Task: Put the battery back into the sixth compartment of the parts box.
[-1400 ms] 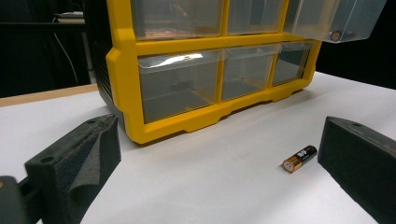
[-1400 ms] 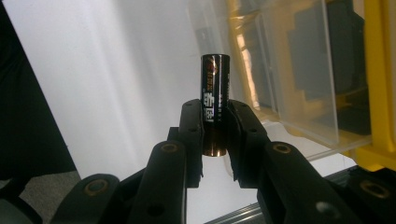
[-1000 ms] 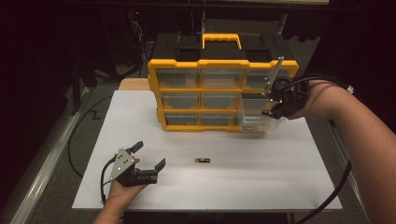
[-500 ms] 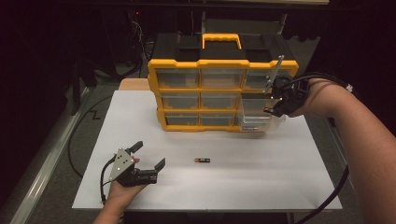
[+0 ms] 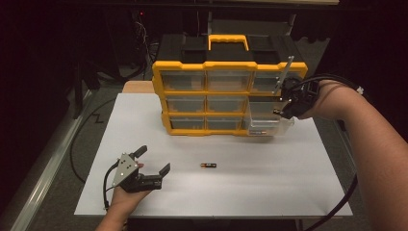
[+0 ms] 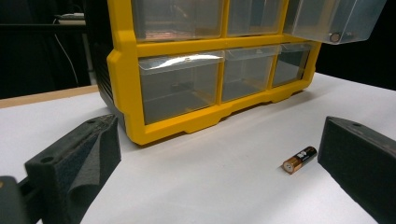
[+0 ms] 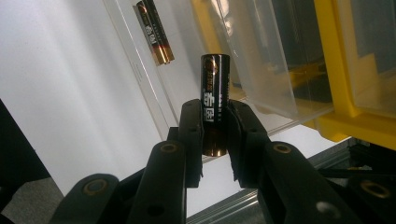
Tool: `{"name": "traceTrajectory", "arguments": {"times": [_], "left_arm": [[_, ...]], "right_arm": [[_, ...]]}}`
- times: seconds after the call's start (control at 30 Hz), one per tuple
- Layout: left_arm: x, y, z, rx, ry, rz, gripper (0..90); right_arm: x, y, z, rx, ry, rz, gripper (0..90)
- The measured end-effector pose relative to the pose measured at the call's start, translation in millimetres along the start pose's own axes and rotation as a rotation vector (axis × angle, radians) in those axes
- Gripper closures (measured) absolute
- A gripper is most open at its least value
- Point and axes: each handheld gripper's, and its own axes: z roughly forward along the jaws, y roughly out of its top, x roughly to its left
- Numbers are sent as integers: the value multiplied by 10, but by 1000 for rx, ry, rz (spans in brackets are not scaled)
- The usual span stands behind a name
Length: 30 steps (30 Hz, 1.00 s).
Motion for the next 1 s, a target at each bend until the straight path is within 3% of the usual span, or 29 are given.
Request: {"name": "traceTrajectory", "arguments": {"times": [0.43,0.53,0.63,1.0], "left_arm": [[2,-1,-1,0,2,-1,5],[2,-2,-1,2,3,0,5],[3,-3,2,2,4,-1,5],[-5,-5,6,5,1,-1,5]], "right_arm": [[-1,-43,-32,-13,6,11,775],[-5,-62,-84,-52,23,17,665],[17,-73,-142,-67,23,22,610],[205,-60,-170,-58,18,-1,514]]}}
